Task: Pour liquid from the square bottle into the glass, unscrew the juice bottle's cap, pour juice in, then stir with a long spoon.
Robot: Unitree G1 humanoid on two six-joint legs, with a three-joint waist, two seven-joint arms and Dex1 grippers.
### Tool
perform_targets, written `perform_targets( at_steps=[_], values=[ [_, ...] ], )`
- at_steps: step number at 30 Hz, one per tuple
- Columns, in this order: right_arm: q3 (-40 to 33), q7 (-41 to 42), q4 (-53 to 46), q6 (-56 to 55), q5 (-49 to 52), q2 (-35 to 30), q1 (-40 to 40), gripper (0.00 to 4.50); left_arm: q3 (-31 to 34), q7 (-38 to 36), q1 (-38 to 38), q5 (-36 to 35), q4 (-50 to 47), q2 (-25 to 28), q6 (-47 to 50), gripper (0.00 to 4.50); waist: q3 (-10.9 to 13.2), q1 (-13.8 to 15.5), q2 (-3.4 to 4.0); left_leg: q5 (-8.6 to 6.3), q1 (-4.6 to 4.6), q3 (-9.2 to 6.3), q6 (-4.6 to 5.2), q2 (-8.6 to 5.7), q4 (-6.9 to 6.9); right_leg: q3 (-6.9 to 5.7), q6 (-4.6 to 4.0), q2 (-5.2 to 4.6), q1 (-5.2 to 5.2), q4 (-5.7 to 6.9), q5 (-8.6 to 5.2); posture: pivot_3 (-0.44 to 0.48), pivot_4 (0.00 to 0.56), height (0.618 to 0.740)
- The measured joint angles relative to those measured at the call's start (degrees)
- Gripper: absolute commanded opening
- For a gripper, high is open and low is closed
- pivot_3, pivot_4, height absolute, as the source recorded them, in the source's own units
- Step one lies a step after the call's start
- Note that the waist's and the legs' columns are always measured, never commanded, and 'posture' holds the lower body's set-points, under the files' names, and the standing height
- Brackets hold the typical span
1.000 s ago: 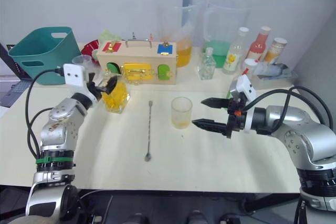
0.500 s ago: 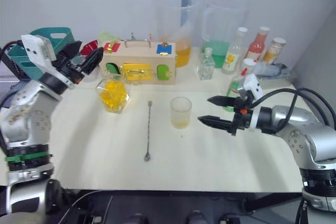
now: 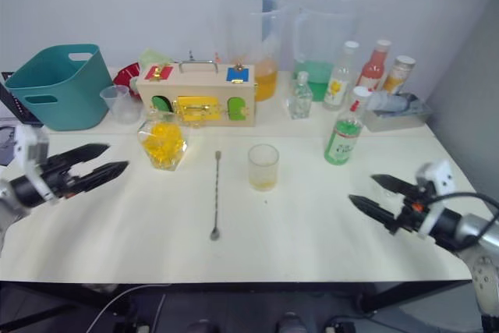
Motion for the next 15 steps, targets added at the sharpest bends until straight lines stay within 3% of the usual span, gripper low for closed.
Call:
perform_targets(
  at_steps=[8, 15],
  values=[
    [-0.68, -1.21, 1.49, -4.53, -1.0, 3.34, 4.69, 4.5, 0.54, -4.24, 5.73, 3.85, 9.27, 0.09, -8.49, 4.46, -0.05, -0.1, 0.06, 0.0, 0.11, 0.04, 0.0, 0.09, -0.08, 0.03, -0.05, 0.07, 0.04, 0.01, -0.03, 0.0, 0.15, 0.74],
    [-1.04, -2.61, 0.83, -5.5, -0.79, 3.68, 6.0, 4.5, -0.69, -6.47, 4.24, 3.24, 6.74, -0.04, -9.27, 4.46, -0.06, 0.43, 0.07, 0.0, 0.12, 0.02, 0.0, 0.09, -0.05, 0.02, -0.05, 0.06, 0.1, -0.01, -0.03, 0.0, 0.15, 0.74]
  ],
)
